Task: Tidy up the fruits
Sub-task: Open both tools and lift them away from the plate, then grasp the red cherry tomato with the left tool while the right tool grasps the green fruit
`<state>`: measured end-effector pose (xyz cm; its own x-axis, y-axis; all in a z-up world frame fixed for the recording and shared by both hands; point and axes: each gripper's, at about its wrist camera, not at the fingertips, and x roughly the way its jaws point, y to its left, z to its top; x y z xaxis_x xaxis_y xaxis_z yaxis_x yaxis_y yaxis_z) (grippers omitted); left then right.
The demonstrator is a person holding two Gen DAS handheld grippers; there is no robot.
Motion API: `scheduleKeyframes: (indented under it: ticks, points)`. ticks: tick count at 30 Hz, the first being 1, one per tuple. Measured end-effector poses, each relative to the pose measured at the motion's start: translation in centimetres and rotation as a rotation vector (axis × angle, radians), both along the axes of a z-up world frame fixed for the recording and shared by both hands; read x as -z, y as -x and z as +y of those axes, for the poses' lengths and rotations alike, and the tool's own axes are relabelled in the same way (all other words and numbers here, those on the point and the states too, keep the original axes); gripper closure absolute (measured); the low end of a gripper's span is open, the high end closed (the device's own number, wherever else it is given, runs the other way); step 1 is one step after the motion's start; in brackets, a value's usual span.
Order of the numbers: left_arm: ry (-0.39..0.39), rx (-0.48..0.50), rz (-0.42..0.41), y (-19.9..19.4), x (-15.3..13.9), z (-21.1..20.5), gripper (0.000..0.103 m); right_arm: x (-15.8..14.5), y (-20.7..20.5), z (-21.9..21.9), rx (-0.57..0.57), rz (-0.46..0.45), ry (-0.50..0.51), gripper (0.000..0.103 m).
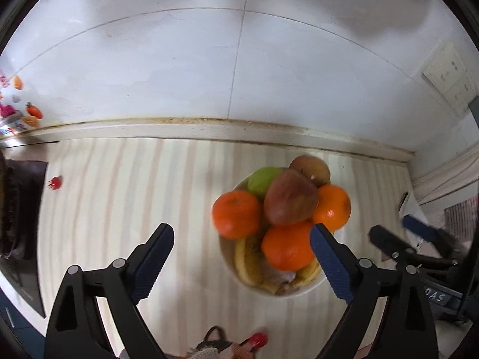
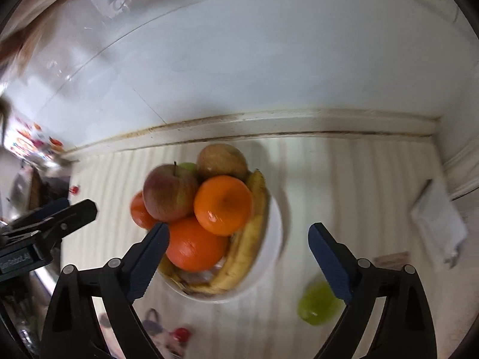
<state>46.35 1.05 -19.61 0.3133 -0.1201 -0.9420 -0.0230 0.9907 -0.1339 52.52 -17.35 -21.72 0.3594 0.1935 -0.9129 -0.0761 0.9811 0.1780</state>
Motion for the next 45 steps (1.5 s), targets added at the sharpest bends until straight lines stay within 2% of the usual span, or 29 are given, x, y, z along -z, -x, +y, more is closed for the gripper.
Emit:
scheduleKeyframes:
  ticks: [6, 12, 17, 21, 23, 25, 27, 28, 33, 36, 40, 45]
  points:
    - [-0.043, -0.008, -0.045, 3.8, -2.2, 0.4, 0.01, -3.5, 4.2, 0.7, -0.011, -0.09, 0.067, 0.007]
    - [-0.07, 0.001, -0.097, 7.3, -4.7, -0.2, 0.01, -7.1, 9.0, 1.6, -0.014, -0.167, 0.08, 0.007]
    - [-0.059, -0.001, -0.127, 9.8, -6.7, -0.2, 0.01, -8.9, 12.5, 1.3, 0.0, -0.17, 0.018, 0.007]
    - [-0.05, -0.001, -0.126, 11.8, -7.6, 0.2, 0.01, -9.2, 14.9, 0.3, 0.015, -0.143, -0.083, 0.007]
    - [-0.064, 0.002, -0.116, 12.5, -7.2, 0.2, 0.01, -8.6, 15.8, -0.7, 0.039, -0.115, -0.11, 0.007]
    - [-0.096, 0.005, -0.1, 13.3, -6.2, 0.3, 0.01, -7.5, 16.4, -2.1, 0.089, -0.097, -0.09, 0.008]
    - [-0.1, 0.011, -0.049, 13.7, -4.4, 0.2, 0.01, -5.8, 16.7, -3.9, 0.137, -0.068, -0.07, 0.025]
    - [-0.099, 0.011, -0.026, 13.8, -3.5, 0.2, 0.01, -4.9, 16.7, -4.8, 0.161, -0.047, -0.073, 0.027]
    - [-0.109, 0.016, 0.089, 13.8, 1.4, -0.5, 0.01, 0.1, 15.8, -9.6, 0.277, 0.044, -0.079, 0.028]
    - [-0.102, 0.033, 0.161, 13.3, 4.9, -1.3, 0.01, 3.5, 14.1, -11.4, 0.329, 0.111, -0.137, 0.028]
    - [-0.054, 0.048, 0.234, 12.9, 8.2, -2.0, 0.01, 7.2, 11.2, -12.2, 0.365, 0.167, -0.209, 0.028]
    - [0.009, 0.033, 0.31, 12.9, 11.1, -2.2, 0.014, 10.4, 7.3, -11.4, 0.368, 0.207, -0.182, 0.028]
